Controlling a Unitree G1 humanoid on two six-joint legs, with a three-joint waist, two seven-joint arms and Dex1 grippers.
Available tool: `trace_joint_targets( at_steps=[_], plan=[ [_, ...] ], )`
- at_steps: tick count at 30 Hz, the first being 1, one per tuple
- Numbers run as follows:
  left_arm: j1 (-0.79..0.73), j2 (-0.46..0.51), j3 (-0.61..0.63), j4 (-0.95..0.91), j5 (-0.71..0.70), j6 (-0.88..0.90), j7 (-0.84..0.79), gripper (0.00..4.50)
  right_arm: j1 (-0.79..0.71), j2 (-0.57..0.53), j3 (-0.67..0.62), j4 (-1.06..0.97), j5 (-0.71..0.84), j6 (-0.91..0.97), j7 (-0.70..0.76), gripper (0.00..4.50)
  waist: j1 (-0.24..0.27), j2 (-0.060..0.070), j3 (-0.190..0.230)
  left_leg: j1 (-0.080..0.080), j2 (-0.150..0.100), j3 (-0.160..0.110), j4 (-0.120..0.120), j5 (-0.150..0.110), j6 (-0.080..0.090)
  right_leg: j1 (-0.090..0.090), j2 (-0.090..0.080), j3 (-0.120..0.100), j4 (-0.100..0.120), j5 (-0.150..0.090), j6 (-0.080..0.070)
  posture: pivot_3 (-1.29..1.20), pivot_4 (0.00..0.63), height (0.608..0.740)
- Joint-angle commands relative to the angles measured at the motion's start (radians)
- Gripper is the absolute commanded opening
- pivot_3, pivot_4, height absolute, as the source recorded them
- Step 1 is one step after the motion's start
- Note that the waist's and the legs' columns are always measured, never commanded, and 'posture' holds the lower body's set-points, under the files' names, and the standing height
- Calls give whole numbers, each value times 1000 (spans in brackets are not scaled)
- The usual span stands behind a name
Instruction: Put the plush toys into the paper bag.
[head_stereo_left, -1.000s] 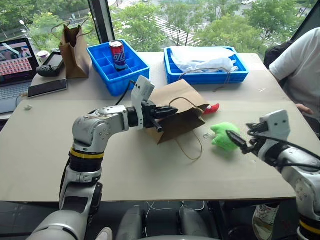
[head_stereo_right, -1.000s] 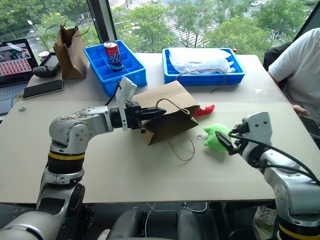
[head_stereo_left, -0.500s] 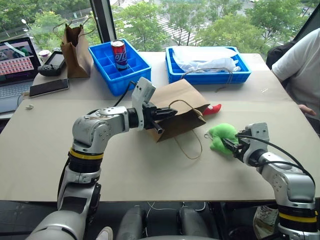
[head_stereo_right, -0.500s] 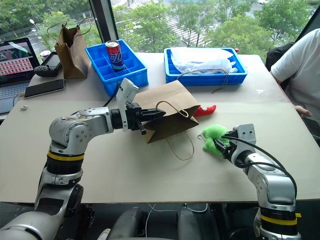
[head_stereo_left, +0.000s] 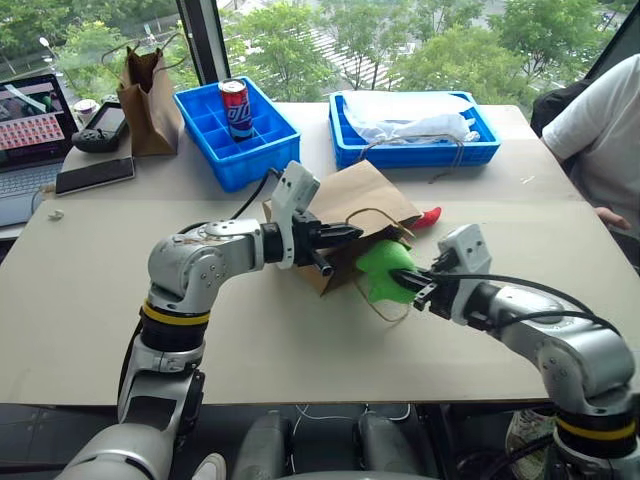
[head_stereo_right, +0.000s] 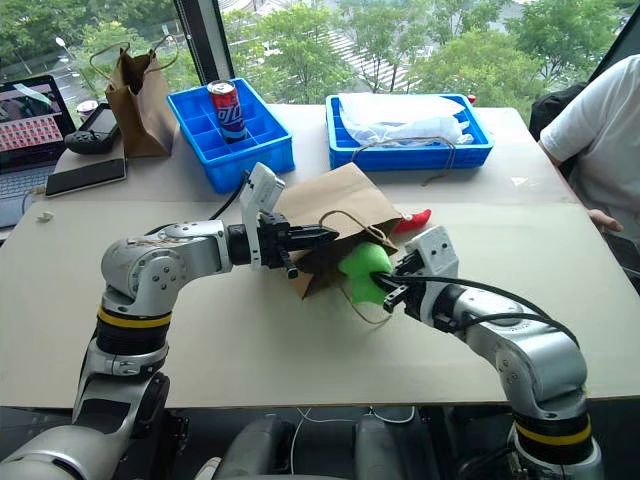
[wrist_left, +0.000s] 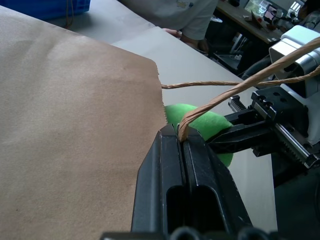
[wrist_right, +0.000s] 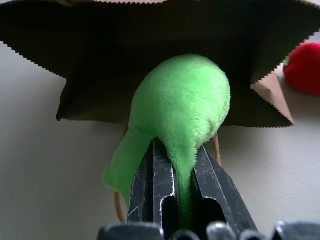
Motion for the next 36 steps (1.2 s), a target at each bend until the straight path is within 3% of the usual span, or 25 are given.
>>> trace_joint_targets(
  at_steps=[1, 6, 10, 17, 23, 28, 36],
  plan=[
    [0, -11, 8, -68, -51, 34, 6, 0, -96, 96, 39, 85, -31, -43, -52, 22, -1, 0, 0, 0, 0, 0, 0, 0, 0, 0, 0, 0, 0, 0, 0, 0, 150, 740],
    [2, -26, 21, -90, -87, 68, 26, 0, -146, 222, 83, 238, -80, -154, -61, 22, 3, 0, 0, -4, -1, -1, -2, 1, -1, -7, 0, 0, 2, 0, 0, 0, 150, 740],
    [5, -24, 26, -96, -102, 81, 39, 0, -187, 382, 2, 365, -30, -226, -103, 22, -4, 0, 0, -7, -1, -1, -2, 2, -3, -10, 0, 1, 3, 0, 0, 0, 150, 740],
    [9, -20, 31, -96, -106, 79, 54, 0, -134, 530, -107, 369, 161, -147, -107, 2425, 0, 0, 0, -7, -1, -2, -4, 3, -4, -11, 0, 0, 5, 0, 0, 0, 150, 740],
    [11, -17, 31, -94, -101, 68, 61, 0, -83, 451, -59, 299, 171, -88, -81, 4408, -1, 0, 0, -7, -2, -2, -3, 3, -5, -11, -1, 0, 5, 0, 0, 0, 150, 740],
    [14, 24, 42, -90, -91, 62, 51, 0, -17, 272, -36, 195, 125, -93, -32, 4474, -1, 1, 0, -7, -2, -2, -4, 3, -5, -11, 0, 0, 5, 0, 0, 0, 150, 740],
    [39, 72, 80, -113, -118, 90, 67, 0, 1, 44, -169, 202, 115, -149, 52, 4474, -1, 0, 0, -7, -2, -2, -3, 4, -3, -9, 0, 1, 3, 0, 0, 0, 150, 740]
  ],
)
